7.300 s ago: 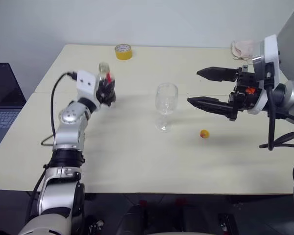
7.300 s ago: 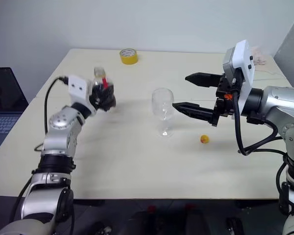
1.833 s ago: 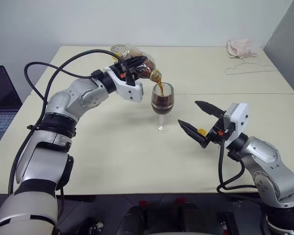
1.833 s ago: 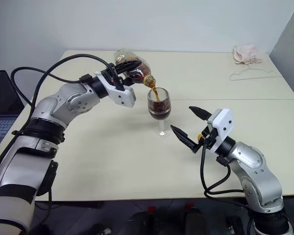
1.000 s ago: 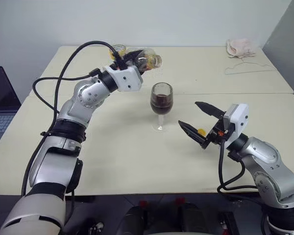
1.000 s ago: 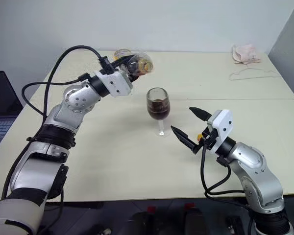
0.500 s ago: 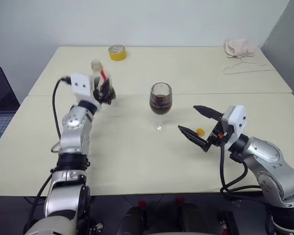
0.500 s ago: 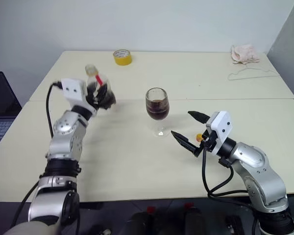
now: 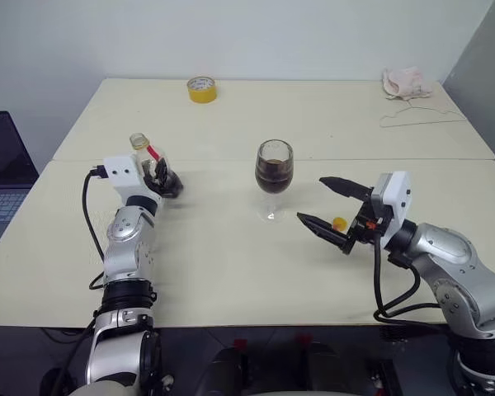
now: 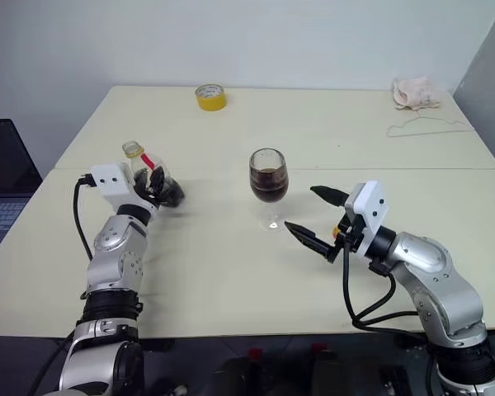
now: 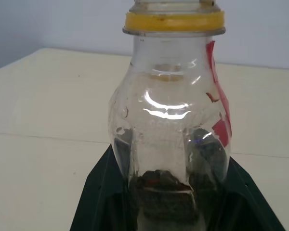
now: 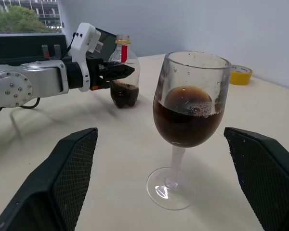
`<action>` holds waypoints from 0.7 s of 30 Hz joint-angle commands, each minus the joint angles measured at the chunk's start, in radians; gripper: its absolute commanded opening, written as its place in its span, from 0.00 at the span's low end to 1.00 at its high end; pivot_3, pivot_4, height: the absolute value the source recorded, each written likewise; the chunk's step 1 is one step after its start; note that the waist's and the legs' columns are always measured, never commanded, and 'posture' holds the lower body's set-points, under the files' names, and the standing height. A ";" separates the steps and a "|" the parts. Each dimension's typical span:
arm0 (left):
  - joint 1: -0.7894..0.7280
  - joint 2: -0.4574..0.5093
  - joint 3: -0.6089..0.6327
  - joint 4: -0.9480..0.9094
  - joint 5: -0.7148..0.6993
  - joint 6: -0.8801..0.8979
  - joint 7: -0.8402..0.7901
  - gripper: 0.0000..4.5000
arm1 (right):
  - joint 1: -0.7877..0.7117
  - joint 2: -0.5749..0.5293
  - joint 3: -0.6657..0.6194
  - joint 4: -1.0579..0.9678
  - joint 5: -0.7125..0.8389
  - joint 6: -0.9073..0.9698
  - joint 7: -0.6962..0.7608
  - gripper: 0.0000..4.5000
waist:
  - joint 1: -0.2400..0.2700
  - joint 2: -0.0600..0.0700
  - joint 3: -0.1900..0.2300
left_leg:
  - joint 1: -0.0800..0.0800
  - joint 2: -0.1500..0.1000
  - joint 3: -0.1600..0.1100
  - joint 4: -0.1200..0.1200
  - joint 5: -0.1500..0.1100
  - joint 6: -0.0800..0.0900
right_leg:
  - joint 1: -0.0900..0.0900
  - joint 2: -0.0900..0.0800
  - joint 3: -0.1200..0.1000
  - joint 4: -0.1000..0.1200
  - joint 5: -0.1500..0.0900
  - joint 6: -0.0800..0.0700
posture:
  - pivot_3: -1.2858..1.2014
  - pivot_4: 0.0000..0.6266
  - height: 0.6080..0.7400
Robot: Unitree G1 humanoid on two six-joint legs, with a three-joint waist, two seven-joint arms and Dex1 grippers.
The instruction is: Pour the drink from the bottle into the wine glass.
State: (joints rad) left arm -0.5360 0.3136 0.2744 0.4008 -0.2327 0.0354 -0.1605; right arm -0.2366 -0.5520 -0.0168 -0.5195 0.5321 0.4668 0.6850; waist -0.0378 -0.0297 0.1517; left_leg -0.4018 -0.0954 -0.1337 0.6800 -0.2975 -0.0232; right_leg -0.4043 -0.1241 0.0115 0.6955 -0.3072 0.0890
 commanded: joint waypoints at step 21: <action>0.029 0.068 -0.035 -0.153 0.027 0.019 -0.116 0.99 | -0.023 0.011 -0.009 0.002 0.002 -0.022 0.014 1.00 | 0.004 0.000 0.000 | 0.000 0.000 0.000 0.000 0.000 0.000 | 0.000 0.000 0.000 0.000 0.000 0.000 | 0.52 0.24 1.00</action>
State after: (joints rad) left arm -0.5107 0.3610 0.2354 0.3100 -0.1926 0.0459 -0.2586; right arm -0.2498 -0.5438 -0.0161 -0.5022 0.5298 0.4665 0.6939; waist -0.0334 -0.0297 0.1517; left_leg -0.4018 -0.0953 -0.1336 0.6799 -0.2975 -0.0232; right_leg -0.4044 -0.1242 0.0118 0.6951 -0.3072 0.0890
